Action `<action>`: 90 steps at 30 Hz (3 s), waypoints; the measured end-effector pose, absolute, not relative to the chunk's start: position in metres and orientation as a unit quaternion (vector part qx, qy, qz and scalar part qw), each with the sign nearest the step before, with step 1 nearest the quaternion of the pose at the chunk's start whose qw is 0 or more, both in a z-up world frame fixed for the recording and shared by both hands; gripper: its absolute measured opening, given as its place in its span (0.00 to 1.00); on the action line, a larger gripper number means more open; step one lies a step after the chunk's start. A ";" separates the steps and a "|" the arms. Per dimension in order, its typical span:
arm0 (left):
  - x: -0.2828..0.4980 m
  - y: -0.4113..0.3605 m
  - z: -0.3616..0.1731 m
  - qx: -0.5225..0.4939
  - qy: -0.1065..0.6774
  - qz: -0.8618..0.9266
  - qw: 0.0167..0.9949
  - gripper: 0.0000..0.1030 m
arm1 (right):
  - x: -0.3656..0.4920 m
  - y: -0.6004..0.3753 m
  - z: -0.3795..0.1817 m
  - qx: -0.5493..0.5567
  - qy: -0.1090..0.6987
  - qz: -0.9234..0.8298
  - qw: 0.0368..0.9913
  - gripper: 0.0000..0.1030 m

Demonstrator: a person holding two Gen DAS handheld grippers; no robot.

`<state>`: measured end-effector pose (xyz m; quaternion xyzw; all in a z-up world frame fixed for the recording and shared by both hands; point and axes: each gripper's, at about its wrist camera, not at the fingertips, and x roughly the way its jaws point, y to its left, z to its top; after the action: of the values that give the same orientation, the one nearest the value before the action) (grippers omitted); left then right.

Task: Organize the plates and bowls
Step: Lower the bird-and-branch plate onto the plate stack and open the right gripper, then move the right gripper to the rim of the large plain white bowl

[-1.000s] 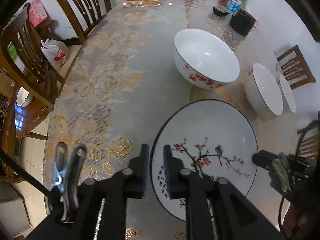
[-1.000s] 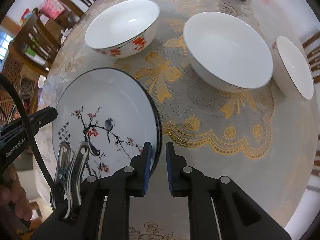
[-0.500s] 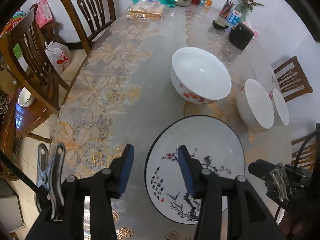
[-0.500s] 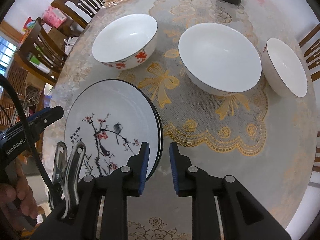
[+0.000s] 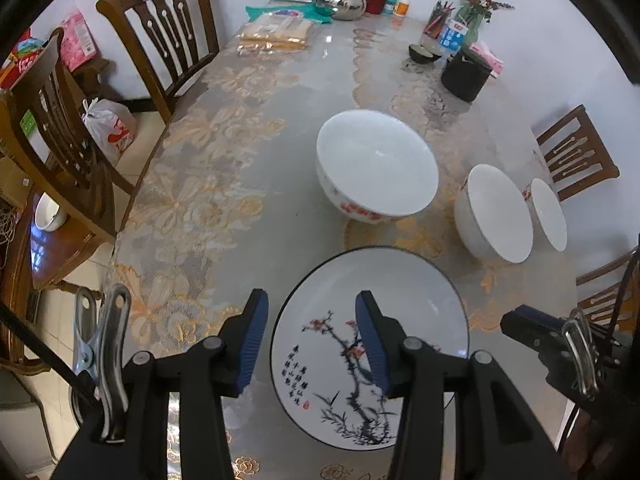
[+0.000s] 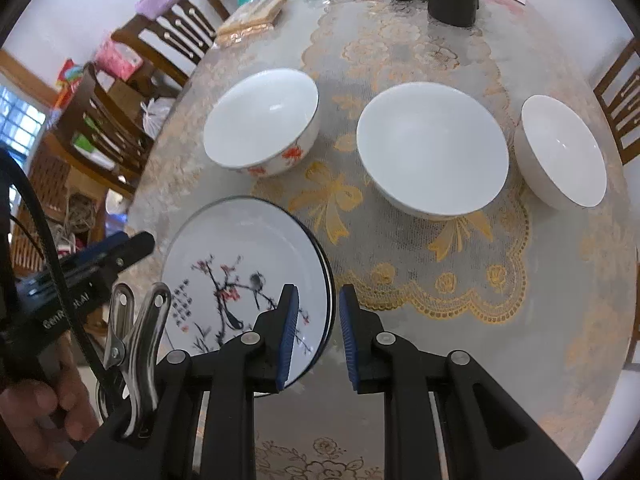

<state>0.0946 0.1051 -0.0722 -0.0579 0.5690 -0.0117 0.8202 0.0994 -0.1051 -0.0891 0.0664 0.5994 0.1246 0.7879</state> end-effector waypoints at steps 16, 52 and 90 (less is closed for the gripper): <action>0.126 0.085 -0.050 -0.070 0.563 -0.062 0.821 0.46 | 0.116 -0.133 -0.066 0.096 0.579 0.075 0.807 0.22; 0.161 -0.016 -0.042 -0.029 0.563 -0.096 0.820 0.46 | 0.139 -0.205 -0.058 0.085 0.566 0.038 0.819 0.28; 0.219 -0.068 -0.101 -0.019 0.601 -0.207 0.772 0.48 | 0.177 -0.241 -0.127 0.137 0.590 0.021 0.795 0.28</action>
<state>0.2191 -0.0682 -0.1010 -0.0189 0.6007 -0.2066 0.7721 0.1771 -0.2414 -0.1268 0.1367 0.5905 0.0209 0.7951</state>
